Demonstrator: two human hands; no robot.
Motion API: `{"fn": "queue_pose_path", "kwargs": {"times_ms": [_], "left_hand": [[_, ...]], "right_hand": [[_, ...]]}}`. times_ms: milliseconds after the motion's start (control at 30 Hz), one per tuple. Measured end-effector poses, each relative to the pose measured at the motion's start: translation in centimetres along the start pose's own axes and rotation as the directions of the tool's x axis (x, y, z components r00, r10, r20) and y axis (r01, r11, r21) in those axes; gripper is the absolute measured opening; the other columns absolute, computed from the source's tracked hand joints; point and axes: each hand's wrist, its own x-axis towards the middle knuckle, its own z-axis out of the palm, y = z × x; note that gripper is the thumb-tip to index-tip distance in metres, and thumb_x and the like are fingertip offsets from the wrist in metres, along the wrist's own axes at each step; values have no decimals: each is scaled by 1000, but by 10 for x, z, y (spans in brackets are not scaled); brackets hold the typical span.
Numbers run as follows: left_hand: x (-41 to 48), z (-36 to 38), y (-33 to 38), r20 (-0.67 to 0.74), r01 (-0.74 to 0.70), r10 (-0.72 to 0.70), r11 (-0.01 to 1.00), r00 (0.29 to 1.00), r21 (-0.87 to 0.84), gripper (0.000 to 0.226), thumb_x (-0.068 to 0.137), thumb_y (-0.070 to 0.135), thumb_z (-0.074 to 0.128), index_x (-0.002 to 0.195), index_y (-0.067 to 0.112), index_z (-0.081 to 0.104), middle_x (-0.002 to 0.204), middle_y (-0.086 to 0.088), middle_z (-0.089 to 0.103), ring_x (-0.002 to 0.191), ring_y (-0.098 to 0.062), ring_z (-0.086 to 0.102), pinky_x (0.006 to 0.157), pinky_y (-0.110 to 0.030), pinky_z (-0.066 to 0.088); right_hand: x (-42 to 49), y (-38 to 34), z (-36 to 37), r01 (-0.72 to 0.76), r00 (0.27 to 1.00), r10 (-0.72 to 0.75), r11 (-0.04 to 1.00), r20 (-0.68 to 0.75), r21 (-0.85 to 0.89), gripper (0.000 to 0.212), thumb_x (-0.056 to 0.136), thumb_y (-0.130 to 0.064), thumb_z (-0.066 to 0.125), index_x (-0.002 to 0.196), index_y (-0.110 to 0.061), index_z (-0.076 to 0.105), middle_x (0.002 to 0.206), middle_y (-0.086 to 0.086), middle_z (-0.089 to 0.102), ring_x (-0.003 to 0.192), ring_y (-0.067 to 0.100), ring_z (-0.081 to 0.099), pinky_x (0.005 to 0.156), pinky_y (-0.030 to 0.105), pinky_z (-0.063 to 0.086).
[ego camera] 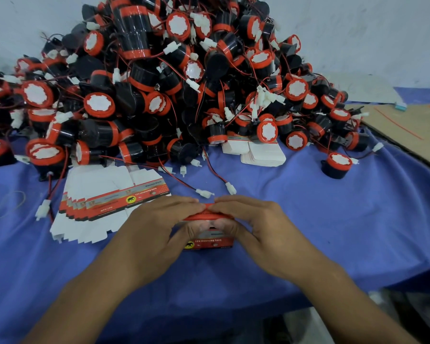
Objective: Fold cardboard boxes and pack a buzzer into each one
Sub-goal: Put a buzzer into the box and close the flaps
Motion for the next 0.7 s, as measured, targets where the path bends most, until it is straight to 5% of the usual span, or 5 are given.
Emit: {"fn": "queue_pose_path", "kwargs": {"times_ms": [233,367,567,633,700], "left_hand": [[-3,-1,4,53,0,-3,999,999,53,49,94,51,48,126,19,68,132,4,64,122,-15,60,104,-31,45],[-4,2,1,158,1,-18,994,987,105,63,99,61,27,149,26,43,157,14,29,146,0,21,119,-14,11],[-7,6,5,344,-16,-72,969,936,246,74,88,72,1,146,31,-17,153,22,-30,134,10,-38,106,-6,-23],[-13,7,6,346,-11,-92,959,934,284,82,89,77,9,148,24,-15,157,14,-28,144,-3,-31,119,-17,-9],[-19,8,11,299,-86,-24,934,954,347,70,102,48,41,151,0,27,163,-13,14,150,-32,14,114,-44,36]], "right_hand": [[-5,0,-1,-2,995,12,995,101,-104,34,106,-34,52,135,-23,65,139,-3,58,121,10,57,99,26,48],[-9,-2,1,-47,982,73,988,176,-148,39,107,-35,47,143,-24,57,157,-3,41,143,11,40,114,31,37],[-15,-5,5,-38,967,86,979,238,-200,57,105,-47,45,156,-25,35,168,-9,14,152,10,23,122,29,25],[-17,-4,8,-22,969,79,972,235,-235,60,104,-43,50,158,-25,31,169,-9,9,152,11,22,123,26,22],[-17,-1,10,-14,978,64,970,199,-242,59,104,-36,54,157,-24,33,169,-7,10,153,12,21,123,23,18]]}}
